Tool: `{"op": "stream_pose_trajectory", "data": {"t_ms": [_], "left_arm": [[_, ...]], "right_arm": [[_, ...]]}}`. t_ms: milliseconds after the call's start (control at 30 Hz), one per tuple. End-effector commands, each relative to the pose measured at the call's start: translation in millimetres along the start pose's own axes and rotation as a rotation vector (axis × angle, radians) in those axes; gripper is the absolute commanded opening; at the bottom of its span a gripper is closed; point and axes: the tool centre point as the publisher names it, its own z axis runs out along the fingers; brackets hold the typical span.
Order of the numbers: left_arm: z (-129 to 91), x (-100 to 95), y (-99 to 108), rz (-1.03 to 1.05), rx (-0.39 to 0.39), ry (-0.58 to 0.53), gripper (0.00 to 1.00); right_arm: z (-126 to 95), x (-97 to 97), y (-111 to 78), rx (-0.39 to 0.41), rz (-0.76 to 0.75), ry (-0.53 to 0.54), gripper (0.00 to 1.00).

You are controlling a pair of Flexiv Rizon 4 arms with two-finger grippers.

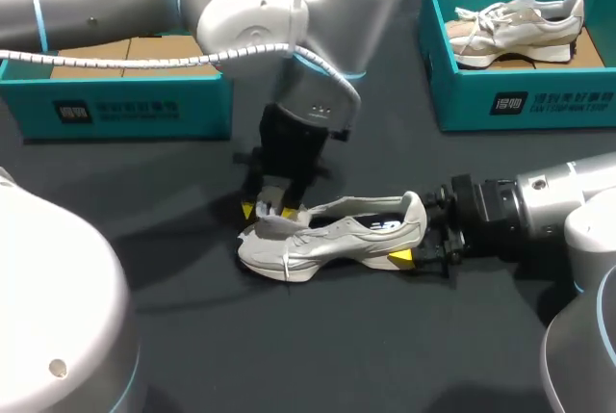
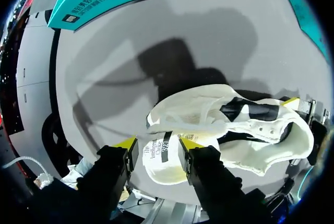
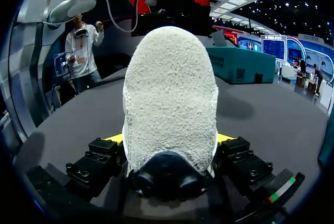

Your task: Take the shoe out of the shoebox, open the shoe tongue, remove and reinsert the insole, then place the shoe into the shoebox

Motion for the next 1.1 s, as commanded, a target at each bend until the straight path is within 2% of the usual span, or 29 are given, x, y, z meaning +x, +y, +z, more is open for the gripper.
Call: {"op": "stream_pose_trajectory", "data": {"t_ms": [33, 100, 200, 333, 400, 433, 500, 533, 567, 600, 633, 733, 800, 833, 1100], "left_arm": [[-34, -16.5, -1, 0.082, 0.062, 0.112, 0.54], [-46, -13.0, -2, 0.155, 0.098, 0.13, 0.62], [-63, -8.5, -4, 0.242, 0.157, 0.136, 0.62], [-90, 2.0, -6, 0.476, 0.227, 0.152, 0.62], [-99, 8.1, -7, 0.554, 0.25, 0.16, 0.58], [-106, 13.4, -7, 0.626, 0.261, 0.163, 0.49], [-114, 20.4, -8, 0.697, 0.272, 0.171, 0.42], [-119, 25.7, -8, 0.769, 0.28, 0.182, 0.3], [-121, 27.6, -8, 0.79, 0.283, 0.187, 0.24], [-124, 32.7, -9, 0.828, 0.291, 0.189, 0.07], [-127, 38.4, -8, 0.896, 0.308, 0.198, 0.0], [-129, 49.0, -3, 1.115, 0.382, 0.187, 0.0], [-129, 55.5, -2, 1.29, 0.457, 0.116, 0.0], [-130, 62.2, -3, 1.236, 0.462, 0.104, 0.0], [-130, 62.2, -3, 1.236, 0.462, 0.104, 0.0]], "right_arm": [[0, 1.1, 0.4, 0.005, 0.001, -0.001, 0.0], [0, 1.1, 0.4, 0.005, 0.001, -0.001, 0.0], [0, 1.1, 0.4, 0.005, 0.001, -0.001, 0.0], [0, 1.1, 0.4, 0.005, 0.001, -0.001, 0.0], [0, 1.1, 0.4, 0.005, 0.001, -0.001, 0.0], [0, 1.1, 0.4, 0.005, 0.001, -0.001, 0.0], [0, 1.1, 0.4, 0.005, 0.001, -0.001, 0.0], [0, 1.1, 0.4, 0.005, 0.001, -0.001, 0.0], [0, 1.1, 0.4, 0.005, 0.001, -0.001, 0.0], [0, 1.1, 0.4, 0.005, 0.001, -0.001, 0.0], [0, 1.1, 0.4, 0.005, 0.001, -0.001, 0.0], [0, 1.1, 0.4, 0.005, 0.001, -0.001, 0.0], [0, 1.1, 0.4, 0.005, 0.001, -0.001, 0.0], [0, 1.1, 0.4, 0.005, 0.001, -0.001, 0.0], [0, 1.1, 0.4, 0.005, 0.001, -0.001, 0.0]]}}
